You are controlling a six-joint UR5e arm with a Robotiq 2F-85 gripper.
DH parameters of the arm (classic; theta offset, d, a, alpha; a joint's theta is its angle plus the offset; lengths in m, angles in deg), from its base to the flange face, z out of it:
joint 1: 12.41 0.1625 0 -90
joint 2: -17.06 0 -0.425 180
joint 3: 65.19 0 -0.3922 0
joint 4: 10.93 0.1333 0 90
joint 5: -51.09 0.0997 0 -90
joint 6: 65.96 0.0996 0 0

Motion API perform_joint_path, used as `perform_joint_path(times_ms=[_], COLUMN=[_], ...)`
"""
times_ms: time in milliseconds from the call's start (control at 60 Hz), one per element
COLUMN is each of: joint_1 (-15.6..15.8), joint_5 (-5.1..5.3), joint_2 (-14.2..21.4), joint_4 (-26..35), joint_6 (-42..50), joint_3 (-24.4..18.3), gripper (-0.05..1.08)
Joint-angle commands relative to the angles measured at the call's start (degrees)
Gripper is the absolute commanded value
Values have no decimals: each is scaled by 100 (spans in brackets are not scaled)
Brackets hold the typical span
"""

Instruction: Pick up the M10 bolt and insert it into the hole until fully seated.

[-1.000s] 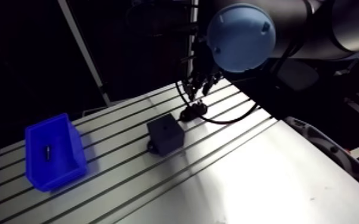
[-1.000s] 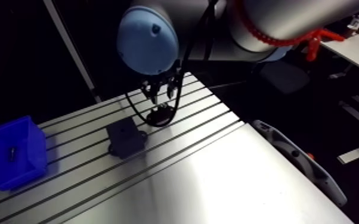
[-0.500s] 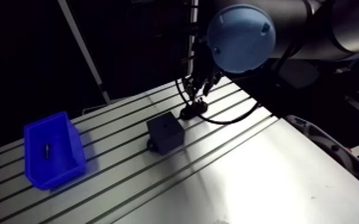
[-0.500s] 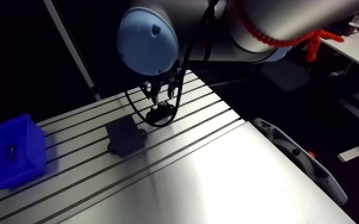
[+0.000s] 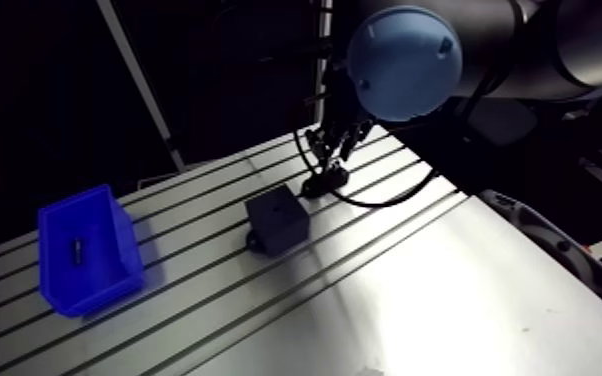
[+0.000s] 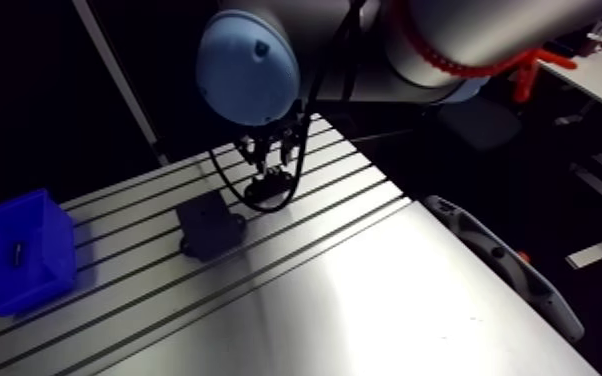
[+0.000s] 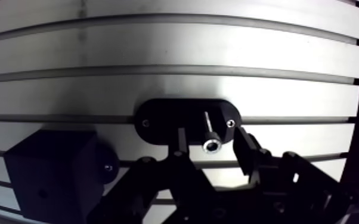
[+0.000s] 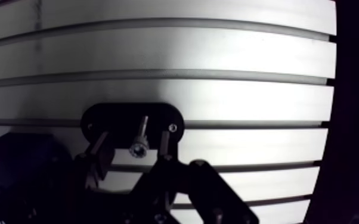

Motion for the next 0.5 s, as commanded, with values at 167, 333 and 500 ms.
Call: perform_joint_path(times_ms=[167, 333, 500], joint_1=[3, -5, -5], joint_5=[-16, -73, -167], joint_2=[-6, -32, -41], joint_4=[10, 2, 1], joint_6=[0, -1, 0], joint_3=[-19, -11, -9], gripper=[50, 50, 50])
